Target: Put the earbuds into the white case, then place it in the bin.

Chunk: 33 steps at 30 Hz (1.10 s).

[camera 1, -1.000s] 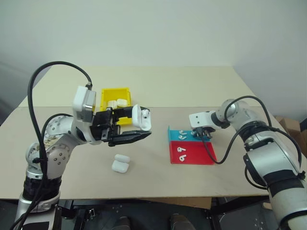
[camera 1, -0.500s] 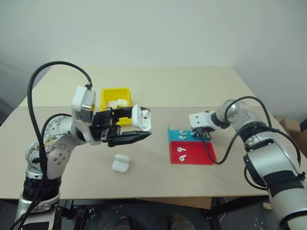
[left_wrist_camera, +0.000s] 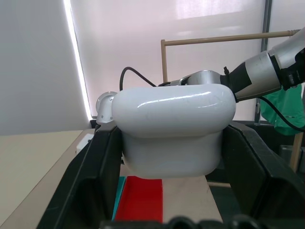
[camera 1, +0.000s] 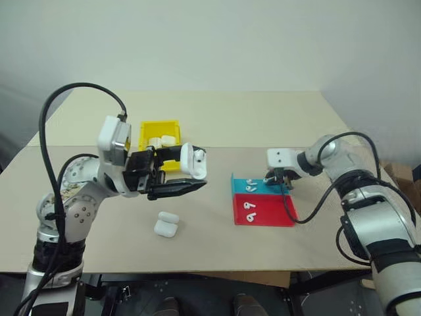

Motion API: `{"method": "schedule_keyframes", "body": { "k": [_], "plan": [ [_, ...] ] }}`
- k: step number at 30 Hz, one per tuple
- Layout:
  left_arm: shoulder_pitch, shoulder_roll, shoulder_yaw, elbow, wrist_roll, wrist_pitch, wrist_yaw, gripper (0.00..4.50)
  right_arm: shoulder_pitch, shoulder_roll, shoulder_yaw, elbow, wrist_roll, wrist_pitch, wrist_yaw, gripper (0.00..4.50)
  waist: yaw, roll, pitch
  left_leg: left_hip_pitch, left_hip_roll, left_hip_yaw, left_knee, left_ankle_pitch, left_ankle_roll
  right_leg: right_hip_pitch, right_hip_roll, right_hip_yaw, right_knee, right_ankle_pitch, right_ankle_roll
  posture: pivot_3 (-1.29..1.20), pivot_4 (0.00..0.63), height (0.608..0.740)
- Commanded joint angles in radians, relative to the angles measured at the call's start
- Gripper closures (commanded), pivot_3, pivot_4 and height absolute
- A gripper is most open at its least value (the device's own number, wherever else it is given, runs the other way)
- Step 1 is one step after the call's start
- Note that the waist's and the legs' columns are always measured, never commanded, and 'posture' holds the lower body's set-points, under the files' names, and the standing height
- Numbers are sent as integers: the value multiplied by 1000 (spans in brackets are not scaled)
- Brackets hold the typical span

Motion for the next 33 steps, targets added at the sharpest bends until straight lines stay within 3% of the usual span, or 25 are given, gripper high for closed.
{"method": "schedule_keyframes", "body": {
  "k": [1,4,8,12,16,21,24,28,33],
  "plan": [
    [-36,-7,-6,12,3,-14,-17,1683,25,-41,-144,-211,183,217,79,3799,1,0,0,0,0,0,0,0,0,0,0,0,0,0,0,0,150,740],
    [-53,-15,-16,36,9,-18,-32,1683,103,-67,-245,-451,322,480,96,3799,8,0,0,0,0,0,0,0,0,0,0,0,0,0,0,0,150,740],
    [-87,-38,-35,91,24,-24,-51,1683,237,-53,-482,-886,642,1058,-49,3799,26,0,0,-1,0,0,0,0,0,0,0,-1,0,0,0,0,150,740],
    [-131,-74,-61,154,50,-33,-76,1683,297,83,-765,-1238,933,1488,-318,3799,30,0,0,-1,0,-1,0,0,0,0,0,-1,1,0,0,0,150,740],
    [-191,-117,-98,228,88,-50,-108,1683,216,286,-989,-1434,1069,1797,-566,3799,29,0,0,-1,0,-1,1,0,0,0,0,-1,1,0,0,0,150,740],
    [-264,-173,-123,322,130,-84,-142,1683,221,445,-1008,-1562,1273,1854,-835,3799,27,1,0,-1,0,-2,0,0,0,-1,0,-1,1,0,0,0,150,740],
    [-285,-195,-125,348,145,-94,-162,1683,253,475,-974,-1592,1414,1854,-978,3799,25,1,0,-3,0,-2,0,0,0,-2,0,-1,0,0,0,0,150,740],
    [-290,-197,-125,367,161,-103,-187,1683,275,428,-945,-1556,1608,1850,-1111,3799,24,1,0,-3,0,-2,0,0,0,-2,0,-1,0,0,0,0,150,740],
    [-289,-195,-119,381,172,-105,-204,1683,369,249,-789,-1506,1960,1653,-1304,3799,24,1,0,-3,0,-2,0,0,0,-2,0,-1,0,0,0,0,150,740]
  ]
}}
